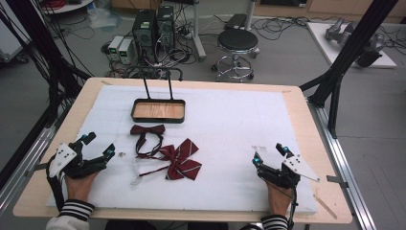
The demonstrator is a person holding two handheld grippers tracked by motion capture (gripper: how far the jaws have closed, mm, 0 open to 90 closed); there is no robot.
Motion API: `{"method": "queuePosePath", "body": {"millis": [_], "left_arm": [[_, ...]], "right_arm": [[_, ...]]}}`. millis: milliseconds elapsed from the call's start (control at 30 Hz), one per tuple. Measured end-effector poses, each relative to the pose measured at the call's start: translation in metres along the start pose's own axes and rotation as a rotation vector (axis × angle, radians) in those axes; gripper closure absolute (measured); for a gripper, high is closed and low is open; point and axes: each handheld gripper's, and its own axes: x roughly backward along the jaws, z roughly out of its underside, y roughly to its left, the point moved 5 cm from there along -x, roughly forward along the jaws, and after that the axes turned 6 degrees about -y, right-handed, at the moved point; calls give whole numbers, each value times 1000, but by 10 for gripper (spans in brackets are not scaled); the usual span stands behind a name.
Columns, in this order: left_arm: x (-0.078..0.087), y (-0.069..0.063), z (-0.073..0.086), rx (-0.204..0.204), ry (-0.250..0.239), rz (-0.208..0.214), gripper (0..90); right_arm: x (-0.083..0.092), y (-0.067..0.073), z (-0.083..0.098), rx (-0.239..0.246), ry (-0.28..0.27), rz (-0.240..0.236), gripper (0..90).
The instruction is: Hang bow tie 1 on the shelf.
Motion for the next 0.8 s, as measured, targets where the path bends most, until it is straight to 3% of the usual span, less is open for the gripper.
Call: {"method": "queuePosePath", "body": {"millis": [400, 600, 633, 700, 733, 800], "left_arm": [[1, 0, -1, -1, -16, -9, 143], [2, 3, -1, 50, 2, -15, 144], [1, 4, -2, 75, 21, 2, 144], [1, 3, -3, 84, 23, 14, 144], [0, 1, -8, 97, 28, 48, 144], [-1, 0, -11, 94, 32, 64, 144]], "right_arm": [[0, 0, 0, -7, 2, -1, 110], [0, 0, 0, -1, 1, -2, 110], [0, 0, 0, -1, 1, -2, 110], [0, 0, 0, -3, 1, -2, 110], [0, 0, 0, -7, 0, -3, 110], [0, 0, 0, -6, 0, -3, 110]]}}
